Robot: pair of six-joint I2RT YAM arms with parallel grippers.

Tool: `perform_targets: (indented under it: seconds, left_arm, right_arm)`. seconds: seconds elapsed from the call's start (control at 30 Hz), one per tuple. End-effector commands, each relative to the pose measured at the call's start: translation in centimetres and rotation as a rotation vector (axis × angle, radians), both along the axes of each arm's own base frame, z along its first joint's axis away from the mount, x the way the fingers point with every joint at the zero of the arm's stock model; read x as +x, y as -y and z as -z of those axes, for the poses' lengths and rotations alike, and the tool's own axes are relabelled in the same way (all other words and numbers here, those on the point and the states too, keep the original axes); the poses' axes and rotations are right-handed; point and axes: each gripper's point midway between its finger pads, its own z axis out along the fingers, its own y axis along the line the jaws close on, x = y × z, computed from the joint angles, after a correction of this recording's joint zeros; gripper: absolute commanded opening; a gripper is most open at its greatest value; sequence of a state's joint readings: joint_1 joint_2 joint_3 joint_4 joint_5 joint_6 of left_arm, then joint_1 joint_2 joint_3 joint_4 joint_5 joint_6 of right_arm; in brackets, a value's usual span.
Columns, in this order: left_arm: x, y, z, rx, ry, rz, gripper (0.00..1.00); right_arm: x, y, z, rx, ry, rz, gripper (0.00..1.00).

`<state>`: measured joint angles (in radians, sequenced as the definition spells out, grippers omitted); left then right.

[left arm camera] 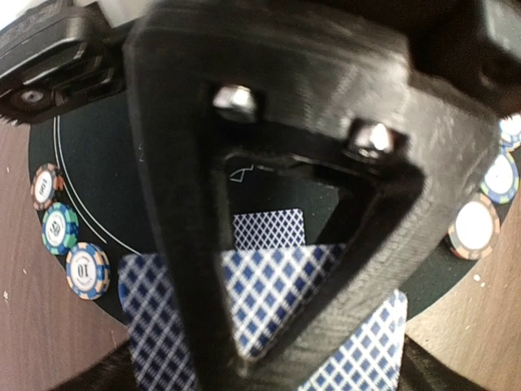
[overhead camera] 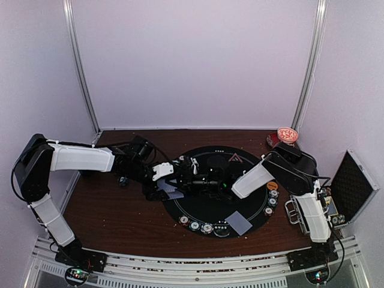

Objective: Distribute texas hold em gaming equipment
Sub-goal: Pass from the left arm to the right, then pass from the right arm to the left

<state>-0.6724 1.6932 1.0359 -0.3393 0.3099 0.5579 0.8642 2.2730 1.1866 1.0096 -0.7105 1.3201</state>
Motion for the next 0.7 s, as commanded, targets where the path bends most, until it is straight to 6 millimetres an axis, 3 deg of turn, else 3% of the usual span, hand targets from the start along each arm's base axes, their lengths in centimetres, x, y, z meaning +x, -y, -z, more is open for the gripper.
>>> perform_targets:
  seconds: [0.0, 0.2, 0.4, 0.67]
  left_arm:
    - [0.28, 0.40, -0.32, -0.019, 0.019, 0.006, 0.98]
    - [0.31, 0.37, -0.31, -0.016, 0.020, 0.004, 0.95]
    - [0.29, 0.35, -0.31, -0.017, 0.020, 0.005, 0.73]
    - [0.24, 0.36, -0.28, -0.017, 0.019, 0.007, 0.55]
  right_arm:
    - [-0.35, -0.02, -1.93, 0.068, 0.034, -0.007, 0.02]
    - [-0.43, 0.02, -2.07, 0.066, 0.036, -0.006, 0.00]
    - [-0.45, 0.22, -2.00, 0.058, 0.036, -0.002, 0.01]
    - [-0.36, 0.23, -1.87, 0.052, 0.035, 0.000, 0.03]
